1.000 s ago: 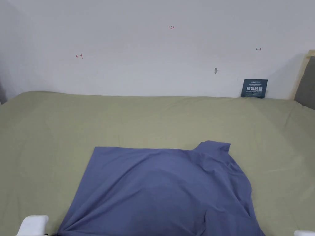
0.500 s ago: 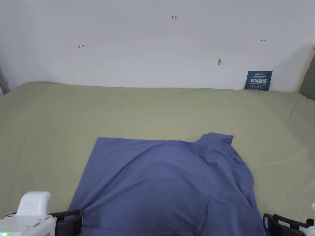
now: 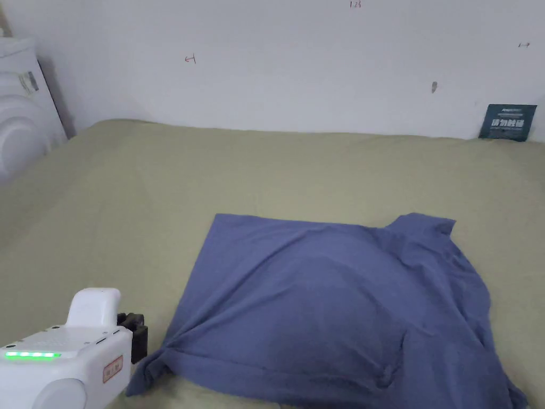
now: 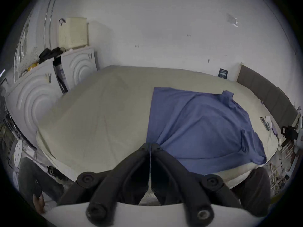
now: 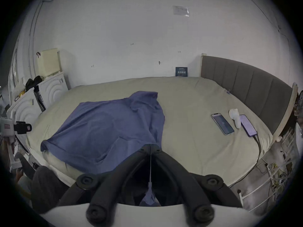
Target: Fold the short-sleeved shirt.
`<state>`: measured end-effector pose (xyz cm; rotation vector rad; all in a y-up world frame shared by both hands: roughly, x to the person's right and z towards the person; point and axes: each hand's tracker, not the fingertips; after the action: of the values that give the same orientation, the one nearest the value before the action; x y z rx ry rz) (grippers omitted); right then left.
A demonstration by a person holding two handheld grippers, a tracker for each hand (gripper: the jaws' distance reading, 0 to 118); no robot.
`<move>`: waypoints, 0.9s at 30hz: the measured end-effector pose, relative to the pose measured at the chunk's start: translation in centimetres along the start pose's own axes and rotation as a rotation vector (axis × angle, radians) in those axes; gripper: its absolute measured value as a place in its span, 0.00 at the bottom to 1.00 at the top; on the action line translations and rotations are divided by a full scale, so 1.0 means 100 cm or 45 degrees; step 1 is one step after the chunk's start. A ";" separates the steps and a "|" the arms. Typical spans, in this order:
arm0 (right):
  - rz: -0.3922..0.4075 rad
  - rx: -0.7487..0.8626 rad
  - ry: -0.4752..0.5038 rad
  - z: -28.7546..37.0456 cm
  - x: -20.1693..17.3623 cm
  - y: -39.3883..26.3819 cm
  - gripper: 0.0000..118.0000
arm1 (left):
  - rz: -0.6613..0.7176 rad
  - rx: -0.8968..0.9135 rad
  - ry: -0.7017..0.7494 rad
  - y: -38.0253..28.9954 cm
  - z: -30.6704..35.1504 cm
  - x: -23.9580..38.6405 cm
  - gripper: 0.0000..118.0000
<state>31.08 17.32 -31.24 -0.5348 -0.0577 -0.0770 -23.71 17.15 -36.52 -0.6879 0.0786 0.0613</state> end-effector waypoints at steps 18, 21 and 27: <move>-0.024 -0.199 0.009 -0.022 0.010 -0.033 0.04 | 0.032 -0.417 0.016 -0.034 -0.091 -0.018 0.47; -0.006 -0.238 0.007 -0.022 0.015 -0.035 0.04 | 0.015 -0.434 0.020 -0.033 -0.092 -0.014 0.02; -0.005 -0.337 0.083 -0.023 0.028 -0.042 0.42 | 0.027 -0.441 0.003 -0.030 -0.090 -0.012 0.02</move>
<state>33.53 12.37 -30.88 -0.7965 0.0157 -0.1064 -25.12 9.04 -41.43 -1.0330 0.0785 0.0953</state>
